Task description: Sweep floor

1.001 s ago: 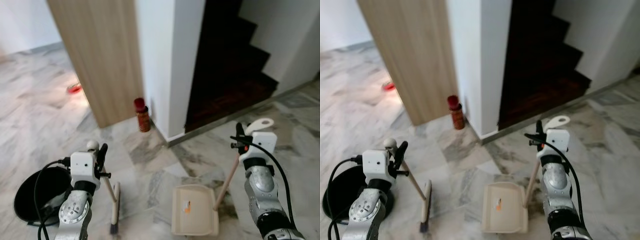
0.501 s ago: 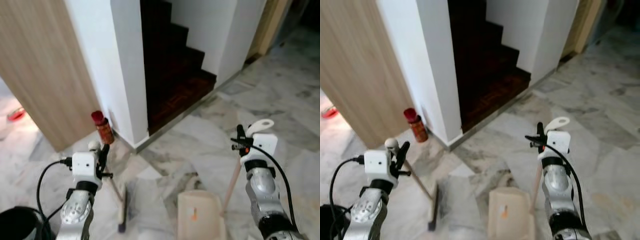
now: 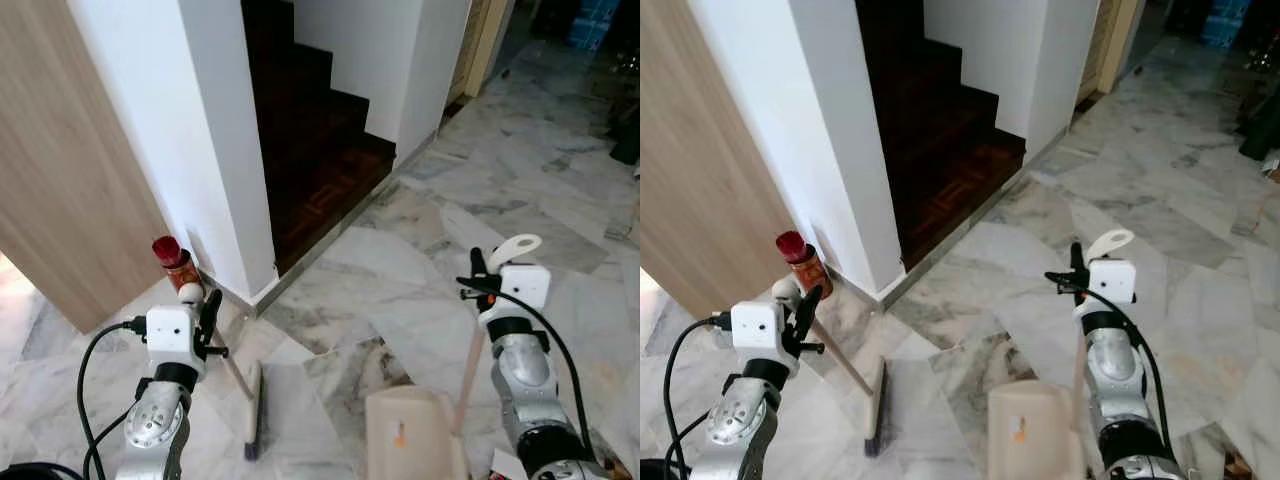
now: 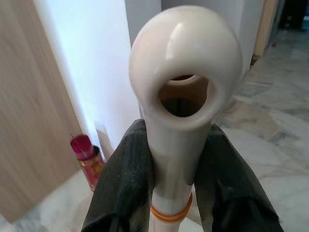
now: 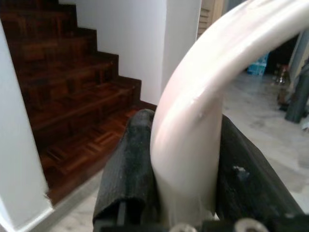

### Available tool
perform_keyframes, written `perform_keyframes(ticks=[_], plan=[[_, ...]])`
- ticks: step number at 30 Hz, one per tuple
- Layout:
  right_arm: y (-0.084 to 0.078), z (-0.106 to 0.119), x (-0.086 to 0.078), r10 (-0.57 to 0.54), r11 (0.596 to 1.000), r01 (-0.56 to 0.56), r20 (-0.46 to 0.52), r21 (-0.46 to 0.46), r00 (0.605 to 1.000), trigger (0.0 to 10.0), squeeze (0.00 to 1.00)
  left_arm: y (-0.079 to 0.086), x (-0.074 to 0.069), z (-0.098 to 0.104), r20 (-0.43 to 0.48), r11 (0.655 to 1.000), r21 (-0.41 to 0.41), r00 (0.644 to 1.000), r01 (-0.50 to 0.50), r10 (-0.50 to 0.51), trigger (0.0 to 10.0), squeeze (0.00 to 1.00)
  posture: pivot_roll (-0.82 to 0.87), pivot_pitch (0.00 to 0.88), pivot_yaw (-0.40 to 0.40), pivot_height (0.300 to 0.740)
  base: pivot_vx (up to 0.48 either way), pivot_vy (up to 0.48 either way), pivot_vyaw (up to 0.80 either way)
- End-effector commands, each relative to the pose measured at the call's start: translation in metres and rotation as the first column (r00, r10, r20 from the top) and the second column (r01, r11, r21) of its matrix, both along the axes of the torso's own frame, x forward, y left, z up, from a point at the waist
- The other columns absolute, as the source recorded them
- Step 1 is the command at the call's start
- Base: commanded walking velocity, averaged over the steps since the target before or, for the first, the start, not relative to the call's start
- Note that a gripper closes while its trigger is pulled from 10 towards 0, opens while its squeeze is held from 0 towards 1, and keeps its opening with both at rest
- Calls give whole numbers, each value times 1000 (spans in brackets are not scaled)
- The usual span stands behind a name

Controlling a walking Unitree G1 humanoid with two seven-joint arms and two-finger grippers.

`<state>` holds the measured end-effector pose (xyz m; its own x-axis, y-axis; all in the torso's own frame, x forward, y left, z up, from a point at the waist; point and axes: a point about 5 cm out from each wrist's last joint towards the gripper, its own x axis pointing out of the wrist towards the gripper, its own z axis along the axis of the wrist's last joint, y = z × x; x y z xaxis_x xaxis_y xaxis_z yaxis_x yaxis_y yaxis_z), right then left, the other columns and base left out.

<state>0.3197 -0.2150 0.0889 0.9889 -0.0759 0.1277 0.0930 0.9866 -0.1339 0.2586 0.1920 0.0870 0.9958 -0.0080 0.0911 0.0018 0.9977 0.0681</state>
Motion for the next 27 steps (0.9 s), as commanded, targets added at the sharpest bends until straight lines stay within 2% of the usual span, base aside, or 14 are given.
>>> perform_keyframes(ticks=[1,4,8,12,18,27], plan=[[-5,13,3,-9,1000,10,55,-6,998,10000,0,-2,3,10,52,999,31,999,13,-15,10000,0,67,4,58,740,0,0,-800],[-6,13,3,-9,1000,10,55,-4,998,10000,0,-1,3,9,45,1000,20,999,2,-3,10000,0,67,4,58,740,0,0,-800],[-6,12,2,-11,1000,12,53,-6,999,10000,0,0,2,9,46,1000,20,999,-3,2,10000,0,68,13,57,740,0,480,-800],[-6,12,2,-12,1000,13,53,-7,999,10000,0,-1,2,9,46,1000,24,999,2,-3,10000,0,69,21,58,740,0,0,-800],[-5,12,3,-11,1000,11,55,-4,998,10000,0,-1,3,10,50,1000,21,999,-6,5,10000,0,69,21,57,740,0,454,-800],[-7,14,3,-13,1000,14,56,-11,998,10000,0,-3,3,10,56,1000,27,998,-2,1,10000,0,67,23,50,740,0,0,-800]])
